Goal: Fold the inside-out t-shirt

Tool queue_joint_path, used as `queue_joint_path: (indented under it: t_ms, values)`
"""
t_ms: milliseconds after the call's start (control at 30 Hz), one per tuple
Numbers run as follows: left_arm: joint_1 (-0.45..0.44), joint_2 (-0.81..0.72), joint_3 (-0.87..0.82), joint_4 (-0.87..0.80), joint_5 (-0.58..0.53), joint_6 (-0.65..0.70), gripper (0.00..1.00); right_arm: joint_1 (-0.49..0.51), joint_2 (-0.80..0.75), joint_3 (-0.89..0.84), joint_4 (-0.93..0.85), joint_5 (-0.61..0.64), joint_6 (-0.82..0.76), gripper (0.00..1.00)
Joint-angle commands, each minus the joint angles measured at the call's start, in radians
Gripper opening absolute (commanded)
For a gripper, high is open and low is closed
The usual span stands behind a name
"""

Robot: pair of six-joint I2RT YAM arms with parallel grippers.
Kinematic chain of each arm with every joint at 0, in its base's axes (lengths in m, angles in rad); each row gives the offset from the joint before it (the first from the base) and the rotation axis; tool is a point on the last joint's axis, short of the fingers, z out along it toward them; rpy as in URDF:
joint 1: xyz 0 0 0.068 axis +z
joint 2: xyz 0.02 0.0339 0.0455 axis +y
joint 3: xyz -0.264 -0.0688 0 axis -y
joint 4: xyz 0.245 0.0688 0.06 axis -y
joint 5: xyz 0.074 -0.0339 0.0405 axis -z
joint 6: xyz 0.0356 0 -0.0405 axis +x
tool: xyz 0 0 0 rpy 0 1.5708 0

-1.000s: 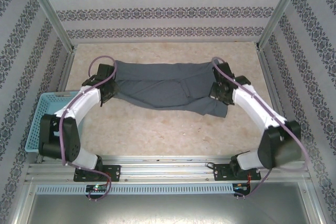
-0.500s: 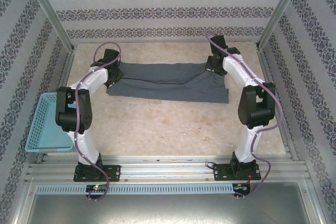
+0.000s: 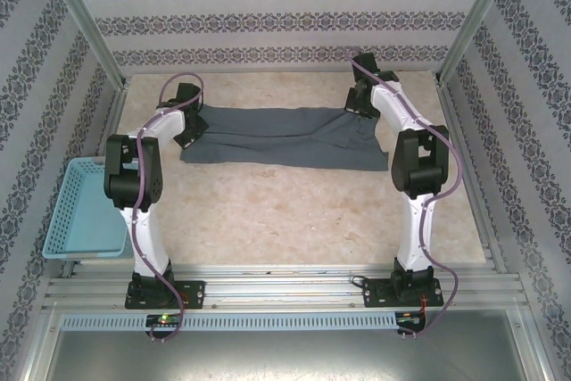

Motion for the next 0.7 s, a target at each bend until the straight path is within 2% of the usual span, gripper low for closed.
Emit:
queue_joint_path:
  t_ms: [0, 133, 167, 233, 267, 333, 500, 667]
  values:
    - [0.023, 0.028, 0.04, -0.039, -0.004, -0.02, 0.04, -0.017, 0.04, 0.057, -0.026, -0.006, -0.01, 0.08]
    - [0.027, 0.03, 0.068, -0.077, -0.009, 0.004, 0.25, -0.022, 0.074, 0.125, -0.068, 0.009, -0.023, 0.41]
    - [0.031, 0.018, 0.072, -0.095, -0.017, 0.01, 0.3, -0.023, 0.068, 0.136, -0.085, 0.019, -0.026, 0.48]
    - [0.037, -0.027, 0.062, -0.107, -0.03, 0.028, 0.4, -0.022, 0.035, 0.119, -0.098, 0.031, -0.036, 0.55]
    - [0.039, -0.06, 0.045, -0.105, -0.037, 0.039, 0.47, -0.018, 0.003, 0.083, -0.085, 0.033, -0.043, 0.55]
    - [0.035, -0.133, -0.006, -0.079, -0.03, 0.067, 0.51, -0.006, -0.077, -0.02, -0.048, 0.015, -0.052, 0.55]
    - [-0.043, -0.234, -0.124, 0.011, 0.045, 0.13, 0.52, 0.035, -0.243, -0.326, 0.133, -0.121, -0.023, 0.55]
    - [-0.121, -0.179, -0.147, 0.058, 0.112, 0.158, 0.48, 0.07, -0.239, -0.413, 0.196, -0.219, 0.024, 0.55]
